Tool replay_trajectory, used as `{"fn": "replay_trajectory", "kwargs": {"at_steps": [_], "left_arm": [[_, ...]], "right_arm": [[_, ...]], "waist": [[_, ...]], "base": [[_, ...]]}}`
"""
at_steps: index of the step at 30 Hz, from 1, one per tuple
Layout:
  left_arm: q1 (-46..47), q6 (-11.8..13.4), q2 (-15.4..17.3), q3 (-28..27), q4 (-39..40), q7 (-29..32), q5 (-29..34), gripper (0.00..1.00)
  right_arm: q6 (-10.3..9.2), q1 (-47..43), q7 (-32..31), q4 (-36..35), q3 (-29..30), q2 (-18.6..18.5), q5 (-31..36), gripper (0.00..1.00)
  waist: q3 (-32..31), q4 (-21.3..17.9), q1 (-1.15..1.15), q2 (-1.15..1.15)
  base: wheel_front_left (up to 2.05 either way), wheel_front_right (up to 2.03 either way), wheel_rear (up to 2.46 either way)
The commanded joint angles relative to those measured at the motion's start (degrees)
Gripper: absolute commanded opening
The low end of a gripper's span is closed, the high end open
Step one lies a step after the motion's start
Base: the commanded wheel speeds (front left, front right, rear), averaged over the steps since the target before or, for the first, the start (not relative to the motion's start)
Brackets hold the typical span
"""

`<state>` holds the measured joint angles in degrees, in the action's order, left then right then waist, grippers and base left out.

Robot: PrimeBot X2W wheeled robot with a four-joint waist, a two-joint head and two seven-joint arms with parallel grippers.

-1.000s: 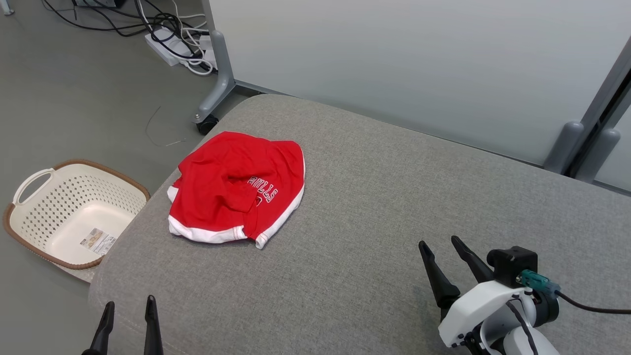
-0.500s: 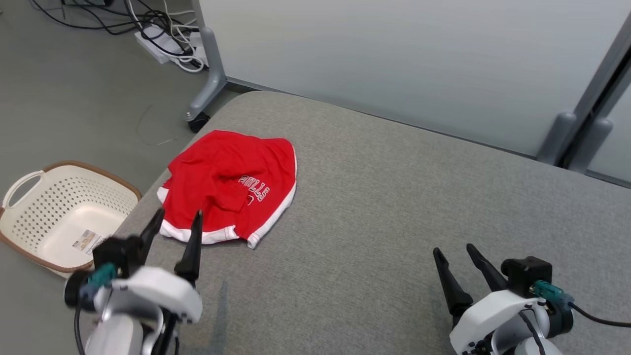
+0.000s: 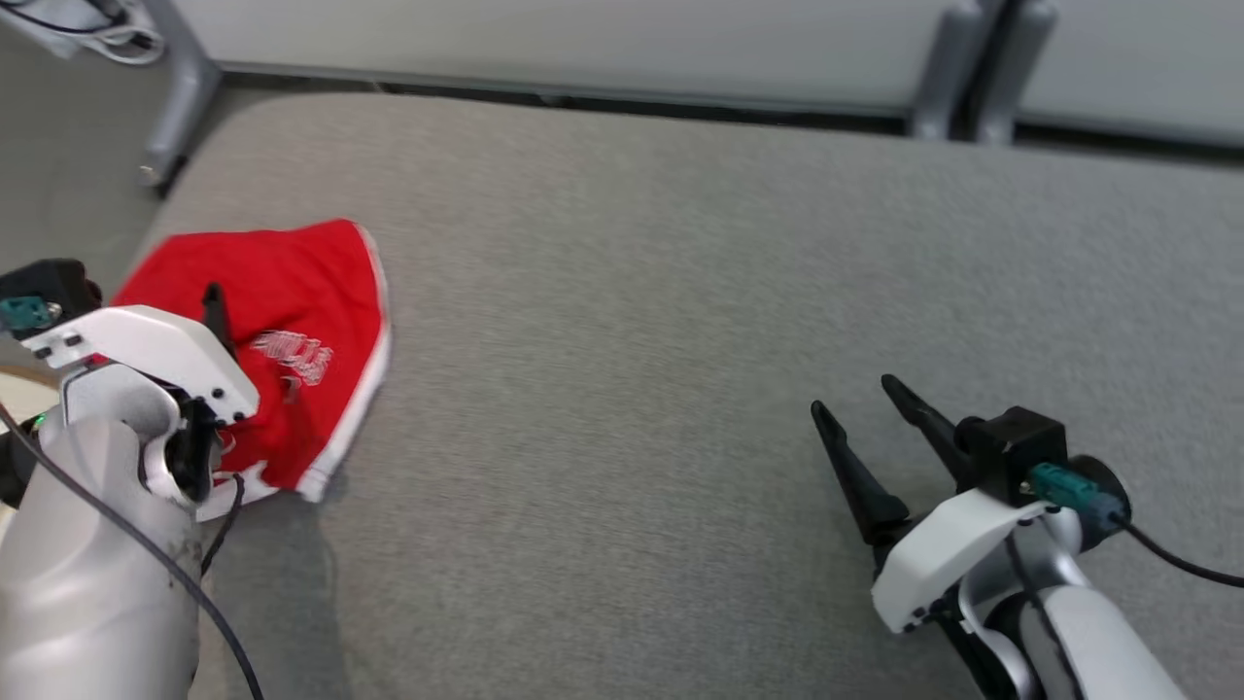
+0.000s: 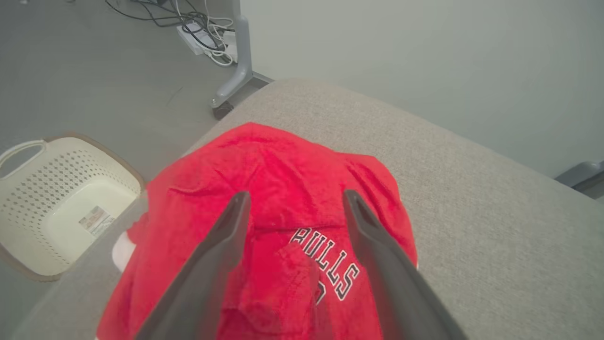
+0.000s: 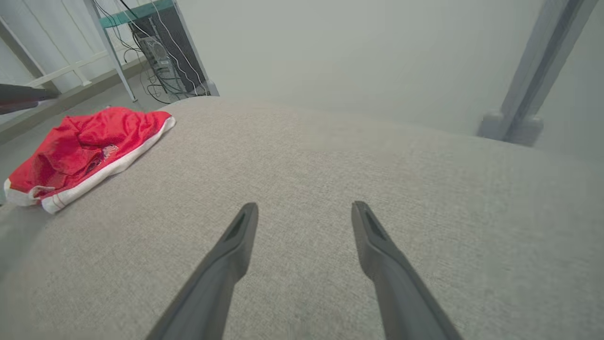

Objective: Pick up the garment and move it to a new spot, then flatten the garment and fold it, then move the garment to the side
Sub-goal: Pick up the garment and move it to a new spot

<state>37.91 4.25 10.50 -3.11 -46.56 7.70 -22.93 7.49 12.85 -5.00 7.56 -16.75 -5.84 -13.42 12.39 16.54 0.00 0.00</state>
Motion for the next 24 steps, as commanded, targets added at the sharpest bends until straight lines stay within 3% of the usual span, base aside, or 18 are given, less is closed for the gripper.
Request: {"fn": "replay_trajectory", "kwargs": {"at_steps": [1,8,13,14,15,16,24], "left_arm": [[2.5,1.2,0.7,-1.0,-2.6,1.6,-0.9,1.00],[10.1,3.2,2.2,-1.5,-12.0,9.2,-2.4,1.00],[11.5,1.7,2.1,0.2,-15.4,11.9,-1.9,1.00],[11.7,1.1,1.9,0.4,-15.8,12.1,-2.0,0.93],[11.9,0.5,1.7,0.7,-15.9,11.7,-1.9,0.40],[12.1,0.2,1.7,0.9,-16.1,11.4,-1.8,0.00],[13.1,-1.1,4.2,1.5,-15.6,8.6,-1.4,0.00]], "right_arm": [[0.01,0.5,-1.0,-1.9,0.3,-1.0,0.5,1.00],[0.02,-1.2,-3.4,-9.5,3.4,-2.1,1.9,1.00],[0.02,-1.2,-3.8,-11.6,3.5,-1.7,2.2,1.00],[0.02,-1.2,-3.8,-11.7,3.6,-1.6,2.2,1.00],[0.02,-1.2,-3.7,-11.7,3.6,-1.5,2.3,1.00],[0.02,-1.2,-3.6,-11.6,3.7,-1.3,2.3,1.00],[0.02,-1.0,-2.2,-9.0,2.2,-0.5,1.3,1.00]], "waist": [[7.8,-7.9,0.00,0.00],[13.8,-12.2,0.00,0.00],[15.2,-13.2,0.00,0.00],[15.3,-13.2,0.00,0.00],[15.3,-13.2,0.00,0.00],[15.1,-13.1,0.00,0.00],[10.6,-12.3,0.00,0.00]], "base": [[0.00,0.00,0.00],[0.00,0.00,0.00],[0.00,0.00,0.00],[0.00,0.00,0.00],[0.00,0.00,0.00],[0.00,0.00,0.00],[0.00,0.00,0.00]]}}
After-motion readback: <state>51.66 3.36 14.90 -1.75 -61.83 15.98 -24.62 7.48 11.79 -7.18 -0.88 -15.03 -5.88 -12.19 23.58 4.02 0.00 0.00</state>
